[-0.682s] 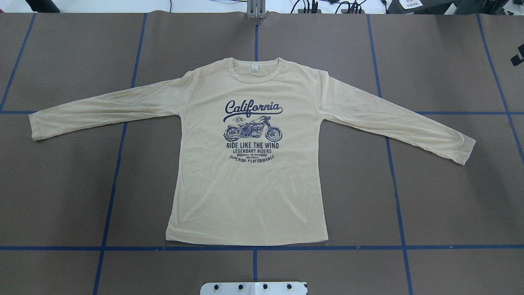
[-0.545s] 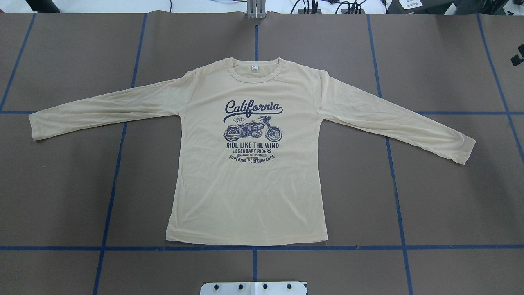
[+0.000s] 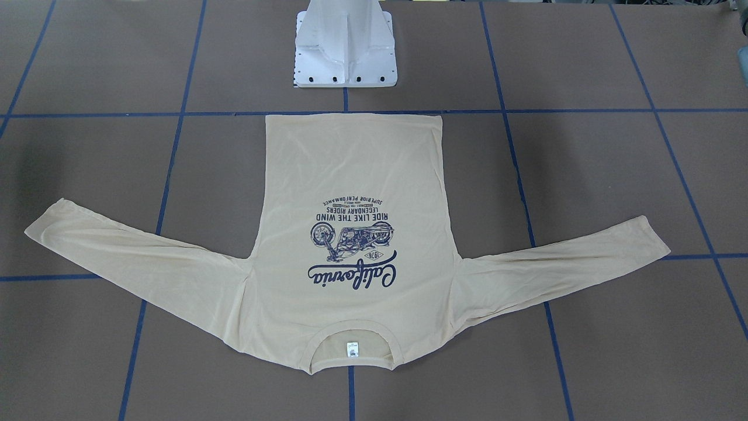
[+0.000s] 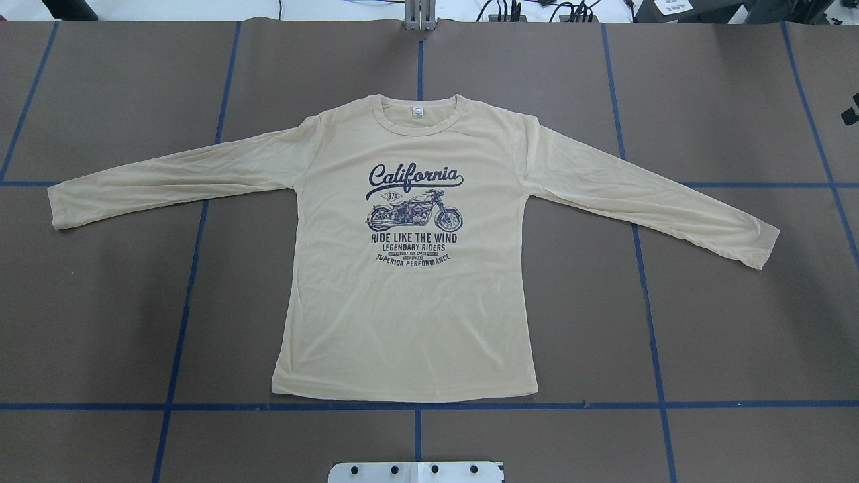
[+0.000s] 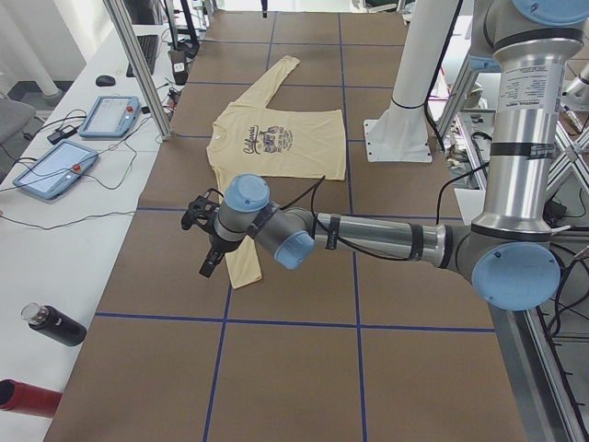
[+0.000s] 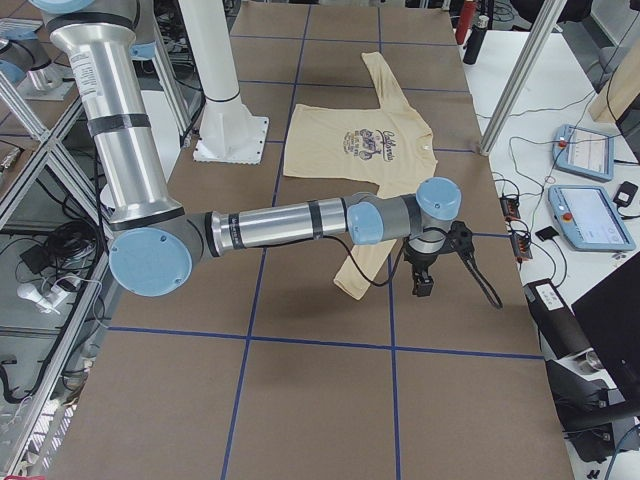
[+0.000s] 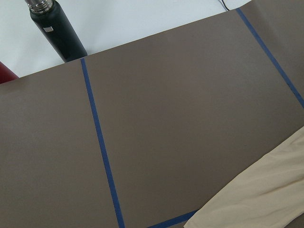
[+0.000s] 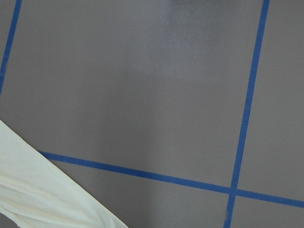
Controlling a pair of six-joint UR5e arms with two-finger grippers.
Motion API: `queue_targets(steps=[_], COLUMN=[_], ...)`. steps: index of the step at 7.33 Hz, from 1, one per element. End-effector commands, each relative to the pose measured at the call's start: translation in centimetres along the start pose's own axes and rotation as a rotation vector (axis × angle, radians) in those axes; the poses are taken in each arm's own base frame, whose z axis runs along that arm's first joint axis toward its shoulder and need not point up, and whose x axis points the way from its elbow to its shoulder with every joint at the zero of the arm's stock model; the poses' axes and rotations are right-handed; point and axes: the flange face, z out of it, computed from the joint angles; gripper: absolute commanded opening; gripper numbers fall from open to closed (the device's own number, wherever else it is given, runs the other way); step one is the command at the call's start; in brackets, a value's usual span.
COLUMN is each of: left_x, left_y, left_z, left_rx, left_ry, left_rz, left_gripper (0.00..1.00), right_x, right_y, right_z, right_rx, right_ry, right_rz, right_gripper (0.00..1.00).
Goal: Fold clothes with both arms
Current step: 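Reach the right gripper to the cuff of the sleeve nearest it and grasp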
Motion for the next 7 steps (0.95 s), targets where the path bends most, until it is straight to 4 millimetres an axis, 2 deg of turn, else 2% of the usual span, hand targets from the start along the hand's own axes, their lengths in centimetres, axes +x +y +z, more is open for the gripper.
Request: queue_targets(steps=[1, 2, 3, 4, 6, 7], left_x=[1.1, 1.3, 1.3, 1.3, 1.2, 1.2], left_y=[1.0, 1.2, 1.2, 1.3, 1.3, 1.3], left_z=[2.0, 2.3, 2.3, 2.4, 2.4, 2.4], left_rx=[-0.037, -0.027, -0.028, -0.031, -0.03, -0.03], left_ry=[0.035, 0.04, 0.043, 0.044, 0.042, 0.042], left_rz=[0.015, 0.03, 0.031, 0.028, 0.029, 0.029], left_gripper=[1.0, 1.0, 1.0, 1.0, 1.0, 1.0], right_x=[-0.6, -0.5, -1.4, -1.4, -4.0, -3.7], right_y=[4.4, 6.5, 8.0, 8.8, 9.0, 8.9], right_z=[5.7, 7.4, 9.3, 11.5, 14.2, 14.7], right_rx=[-0.025, -0.016, -0.006, -0.01, -0.022, -0.027], right_ry=[-0.021, -0.034, -0.048, -0.06, -0.079, -0.077], right_rz=[-0.09, -0.032, 0.026, 0.083, 0.155, 0.16], right_gripper=[1.0, 1.0, 0.99, 0.99, 0.98, 0.98])
